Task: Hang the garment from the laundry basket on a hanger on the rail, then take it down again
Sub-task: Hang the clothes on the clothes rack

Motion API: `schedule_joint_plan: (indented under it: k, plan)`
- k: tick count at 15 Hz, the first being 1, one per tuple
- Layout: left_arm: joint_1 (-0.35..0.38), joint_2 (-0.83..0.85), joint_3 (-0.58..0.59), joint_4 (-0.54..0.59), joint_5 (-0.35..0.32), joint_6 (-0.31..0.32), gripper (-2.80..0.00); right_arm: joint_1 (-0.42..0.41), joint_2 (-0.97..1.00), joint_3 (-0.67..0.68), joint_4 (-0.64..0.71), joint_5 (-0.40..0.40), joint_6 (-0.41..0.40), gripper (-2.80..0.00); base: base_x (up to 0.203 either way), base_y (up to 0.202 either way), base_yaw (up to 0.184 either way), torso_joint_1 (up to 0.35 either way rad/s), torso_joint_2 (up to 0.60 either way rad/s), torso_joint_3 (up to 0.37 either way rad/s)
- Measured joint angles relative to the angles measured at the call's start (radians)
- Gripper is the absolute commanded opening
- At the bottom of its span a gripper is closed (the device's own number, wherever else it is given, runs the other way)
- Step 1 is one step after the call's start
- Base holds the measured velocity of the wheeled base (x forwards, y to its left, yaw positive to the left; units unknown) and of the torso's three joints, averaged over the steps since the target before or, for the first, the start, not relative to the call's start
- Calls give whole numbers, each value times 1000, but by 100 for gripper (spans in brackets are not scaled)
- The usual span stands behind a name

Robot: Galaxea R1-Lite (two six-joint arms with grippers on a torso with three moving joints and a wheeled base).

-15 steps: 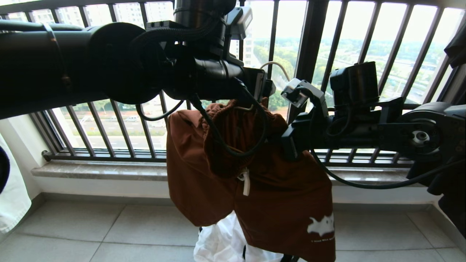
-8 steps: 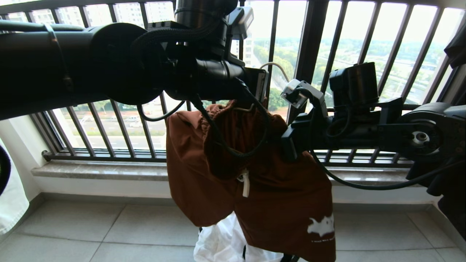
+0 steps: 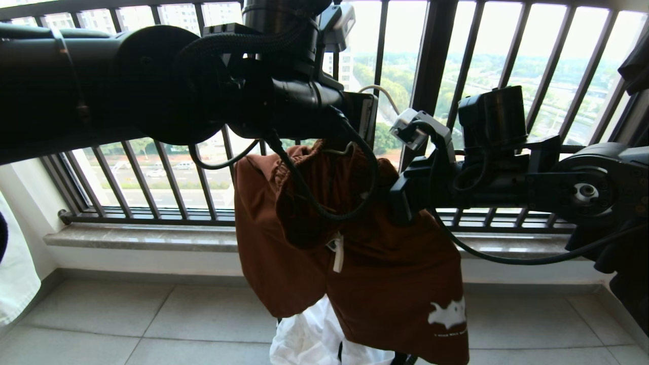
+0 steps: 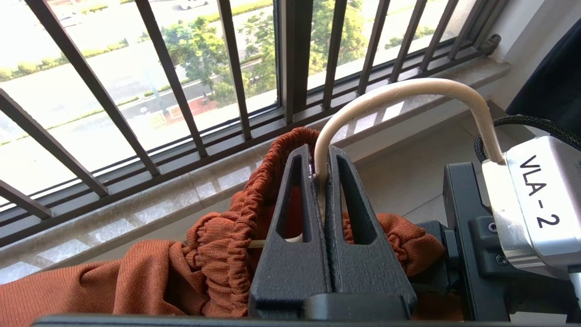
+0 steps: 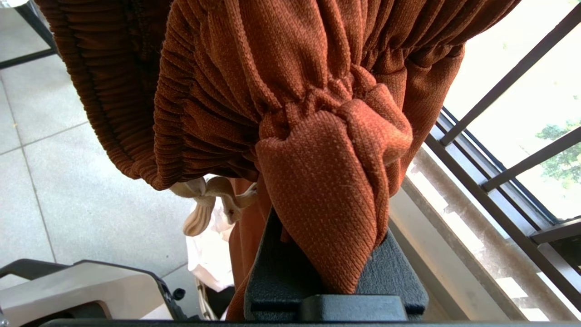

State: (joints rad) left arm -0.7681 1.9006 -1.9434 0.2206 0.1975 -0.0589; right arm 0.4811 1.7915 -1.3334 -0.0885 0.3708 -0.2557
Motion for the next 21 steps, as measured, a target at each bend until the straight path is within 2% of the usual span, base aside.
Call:
schedule_joint_plan:
  k: [5, 6, 14, 17, 21]
  plan:
    - [1, 0, 0, -1, 3, 0, -280, 0, 0, 0, 0, 0, 0, -280, 0, 0, 0, 0, 0, 0]
    - [2, 0, 0, -1, 3, 1, -280, 0, 1, 0, 0, 0, 0, 0, 0, 0, 0, 0, 0, 0]
    - [35, -22, -3, -5, 4, 4, -280, -1, 1, 1, 1, 0, -2, 0, 0, 0, 0, 0, 0, 0]
    - [62, -31, -3, -67, 3, 4, -280, 0, -7, 4, 1, 1, -1, 0, 0, 0, 0, 0, 0, 0]
    - [97, -34, -3, -74, 0, -11, -280, 0, -27, 14, 0, 4, 2, 0, 0, 0, 0, 0, 0, 0]
